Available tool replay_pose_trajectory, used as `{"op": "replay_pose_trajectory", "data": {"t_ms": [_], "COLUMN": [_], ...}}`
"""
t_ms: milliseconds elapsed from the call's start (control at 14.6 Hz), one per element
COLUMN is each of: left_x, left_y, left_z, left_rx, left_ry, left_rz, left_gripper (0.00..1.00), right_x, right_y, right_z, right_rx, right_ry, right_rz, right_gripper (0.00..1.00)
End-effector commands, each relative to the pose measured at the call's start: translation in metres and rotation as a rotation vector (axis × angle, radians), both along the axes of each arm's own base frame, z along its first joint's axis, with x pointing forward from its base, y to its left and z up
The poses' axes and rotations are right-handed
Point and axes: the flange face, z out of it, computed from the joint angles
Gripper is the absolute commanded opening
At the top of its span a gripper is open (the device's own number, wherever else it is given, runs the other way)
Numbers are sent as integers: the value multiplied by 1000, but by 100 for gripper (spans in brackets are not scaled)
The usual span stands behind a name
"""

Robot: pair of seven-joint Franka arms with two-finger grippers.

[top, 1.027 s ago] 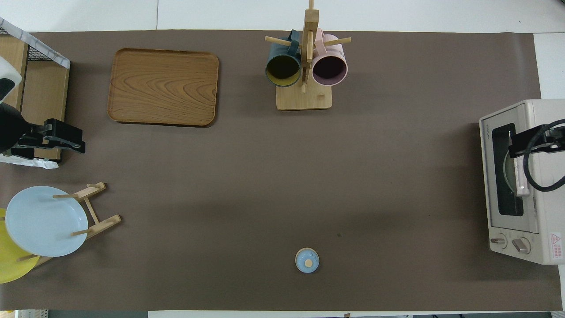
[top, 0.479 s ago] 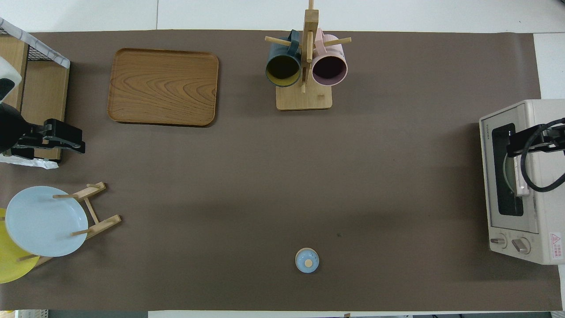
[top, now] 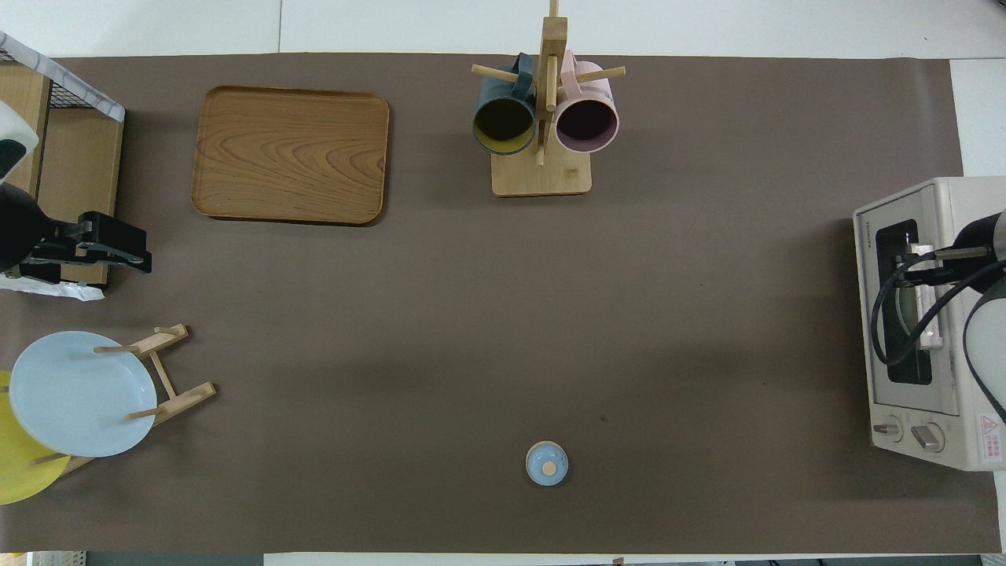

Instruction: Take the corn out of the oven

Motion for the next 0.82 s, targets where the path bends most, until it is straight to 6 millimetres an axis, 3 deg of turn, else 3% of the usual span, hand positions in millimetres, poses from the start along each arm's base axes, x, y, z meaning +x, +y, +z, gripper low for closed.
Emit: {"op": "replay_pose_trajectory", "data": {"t_ms": [0, 342, 753], "left_x": [-4, -4, -3], "left_y": [3, 3, 3], "left_z": [5, 5, 4], "left_rx": [-5, -5, -5], "left_ry": [8, 8, 8], "left_rz": [8, 8, 8], "left_gripper": [100, 100, 100], "right_x": [-11, -13, -13], "right_y": [-20, -40, -45], "right_z": [-19, -35, -50], "right_rx": [-1, -82, -129], "right_ry": [-13, 22, 27], "right_rz": [-22, -50, -18], "right_gripper": [0, 0, 0]}}
